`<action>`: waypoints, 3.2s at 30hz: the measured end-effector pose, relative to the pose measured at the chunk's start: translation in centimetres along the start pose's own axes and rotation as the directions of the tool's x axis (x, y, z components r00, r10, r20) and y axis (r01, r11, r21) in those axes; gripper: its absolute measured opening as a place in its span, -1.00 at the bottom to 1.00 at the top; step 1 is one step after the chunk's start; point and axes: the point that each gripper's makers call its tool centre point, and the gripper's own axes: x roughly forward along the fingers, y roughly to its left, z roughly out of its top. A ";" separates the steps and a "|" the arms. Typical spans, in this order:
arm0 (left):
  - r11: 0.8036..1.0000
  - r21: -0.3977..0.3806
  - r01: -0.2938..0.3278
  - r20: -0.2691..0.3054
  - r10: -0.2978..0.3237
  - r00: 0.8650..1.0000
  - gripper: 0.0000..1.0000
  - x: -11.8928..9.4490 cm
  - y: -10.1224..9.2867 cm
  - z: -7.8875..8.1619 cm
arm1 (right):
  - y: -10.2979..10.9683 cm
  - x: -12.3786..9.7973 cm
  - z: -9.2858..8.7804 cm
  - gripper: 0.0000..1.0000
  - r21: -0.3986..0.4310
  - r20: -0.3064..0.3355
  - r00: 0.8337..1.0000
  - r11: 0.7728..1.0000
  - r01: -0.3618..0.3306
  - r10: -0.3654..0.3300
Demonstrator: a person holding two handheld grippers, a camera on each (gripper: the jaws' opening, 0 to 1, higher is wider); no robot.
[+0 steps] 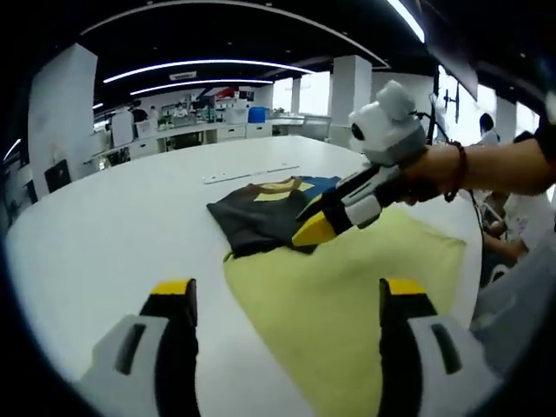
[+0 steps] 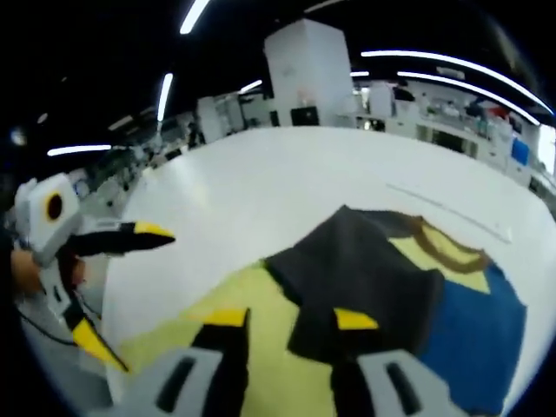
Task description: Fold the garment on the visible template until the final outline fits inside the template.
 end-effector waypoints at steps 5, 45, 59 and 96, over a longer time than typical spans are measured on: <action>1.000 -0.001 -0.006 -0.003 0.006 1.000 0.71 -0.8 -0.4 -0.3 | -0.2 0.9 -0.8 -0.45 -0.006 -0.037 0.999 1.000 0.020 -0.020; 0.995 -0.052 -0.087 -0.015 0.086 0.996 0.69 -3.2 0.8 -1.8 | -2.6 -0.1 -0.6 -1.00 0.097 0.019 0.983 0.978 0.182 -0.185; 0.994 -0.049 -0.095 -0.009 0.095 0.995 0.72 -3.5 0.7 -1.7 | -7.5 -6.1 2.3 -1.00 0.289 0.167 0.943 0.929 0.230 -0.286; 0.997 -0.047 -0.058 -0.003 0.057 0.998 0.74 -3.3 -0.9 -1.1 | -16.4 -14.3 -6.4 -1.00 0.648 0.090 0.852 0.680 0.344 -0.516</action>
